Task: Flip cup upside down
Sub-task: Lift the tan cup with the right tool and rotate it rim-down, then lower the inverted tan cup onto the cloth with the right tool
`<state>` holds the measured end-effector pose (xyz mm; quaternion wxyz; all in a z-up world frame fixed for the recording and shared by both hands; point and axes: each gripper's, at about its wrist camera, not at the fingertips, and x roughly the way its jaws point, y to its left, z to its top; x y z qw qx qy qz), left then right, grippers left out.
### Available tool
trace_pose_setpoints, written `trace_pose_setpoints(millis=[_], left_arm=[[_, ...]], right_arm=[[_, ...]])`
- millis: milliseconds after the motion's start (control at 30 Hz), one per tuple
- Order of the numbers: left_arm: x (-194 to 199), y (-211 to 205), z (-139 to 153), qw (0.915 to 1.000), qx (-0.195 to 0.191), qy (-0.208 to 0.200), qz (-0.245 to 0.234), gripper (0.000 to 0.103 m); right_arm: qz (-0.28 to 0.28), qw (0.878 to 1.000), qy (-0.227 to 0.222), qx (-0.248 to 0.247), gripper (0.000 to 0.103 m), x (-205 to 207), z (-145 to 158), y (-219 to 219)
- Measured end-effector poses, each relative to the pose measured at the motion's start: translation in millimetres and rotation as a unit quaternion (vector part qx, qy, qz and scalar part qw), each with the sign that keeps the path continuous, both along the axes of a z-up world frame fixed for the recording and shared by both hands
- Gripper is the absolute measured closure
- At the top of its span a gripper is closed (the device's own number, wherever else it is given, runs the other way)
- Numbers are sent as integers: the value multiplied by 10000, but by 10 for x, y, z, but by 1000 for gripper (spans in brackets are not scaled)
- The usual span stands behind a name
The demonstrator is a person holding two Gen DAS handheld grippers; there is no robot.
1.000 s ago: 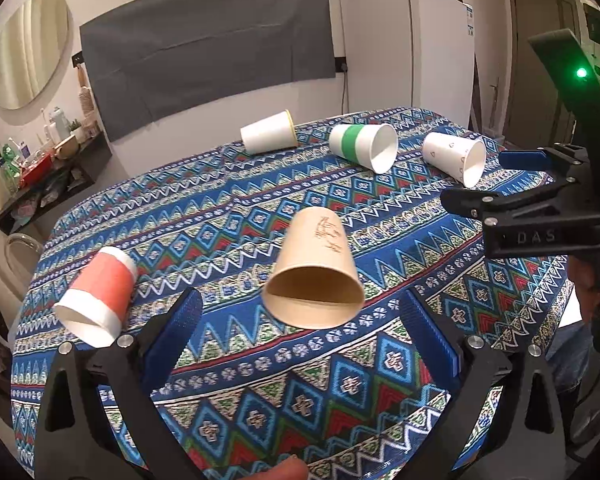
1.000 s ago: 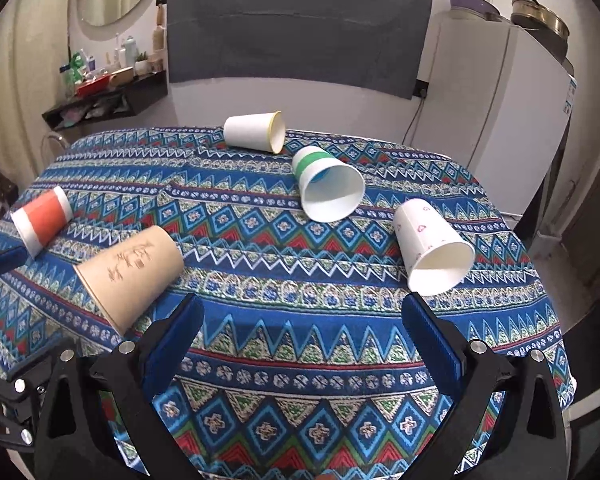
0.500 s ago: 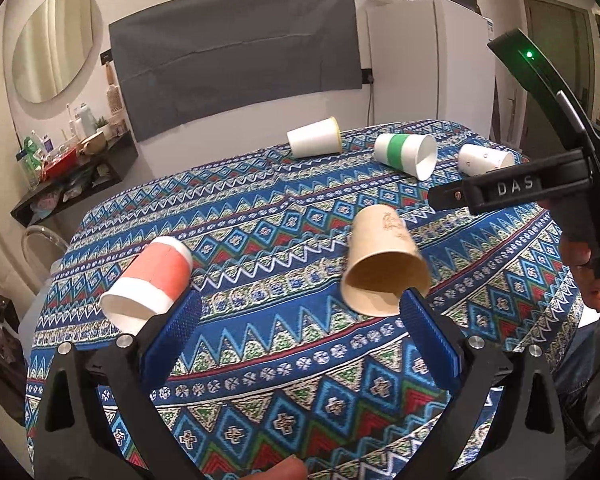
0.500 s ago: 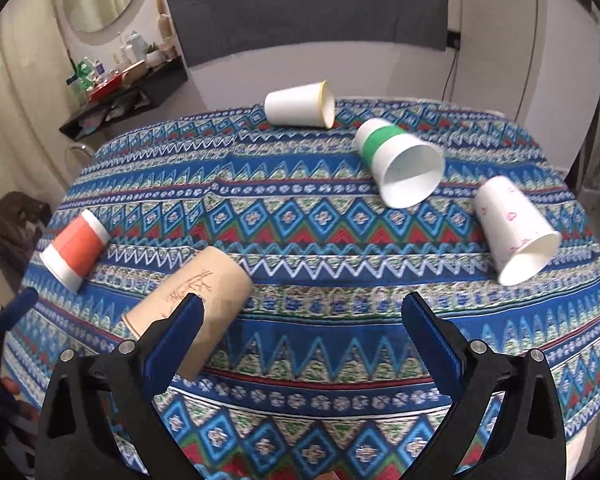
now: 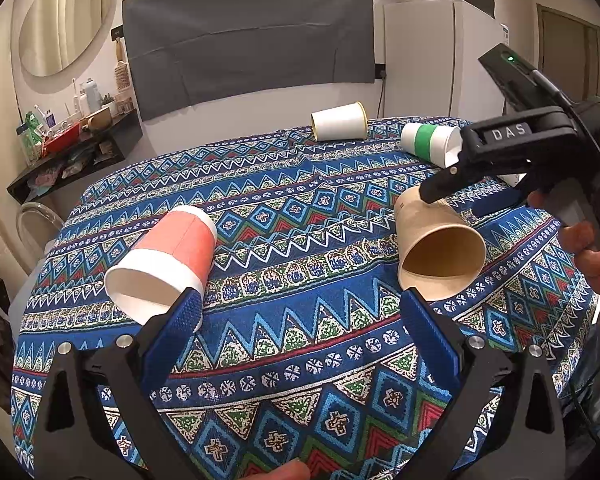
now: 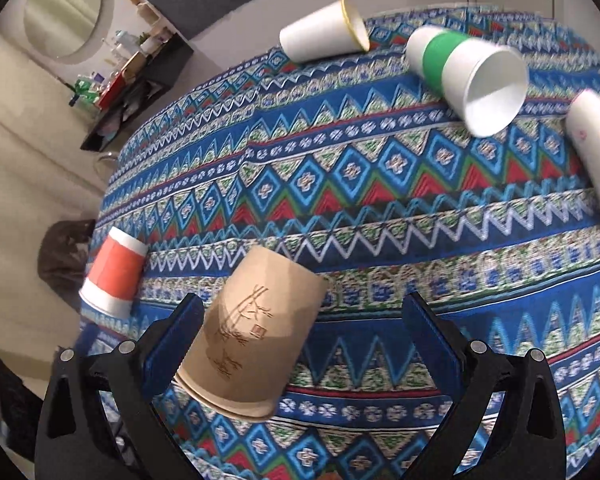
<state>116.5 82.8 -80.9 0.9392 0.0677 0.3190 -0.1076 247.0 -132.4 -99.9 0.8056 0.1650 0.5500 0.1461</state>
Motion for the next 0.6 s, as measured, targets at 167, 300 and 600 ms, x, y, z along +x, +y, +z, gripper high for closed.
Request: trace_pose_setpoints(millis=[167, 300, 600], left_arm=[[18, 37, -35, 10000, -43, 19, -71, 6], [39, 82, -61, 9999, -82, 61, -100, 6], [73, 177, -64, 9996, -243, 120, -57, 6]], right_arm=[[1, 9985, 333, 440, 8, 85, -122, 31], [34, 9935, 632, 950, 12, 149, -238, 40], [175, 9888, 574, 1370, 46, 171, -205, 40]])
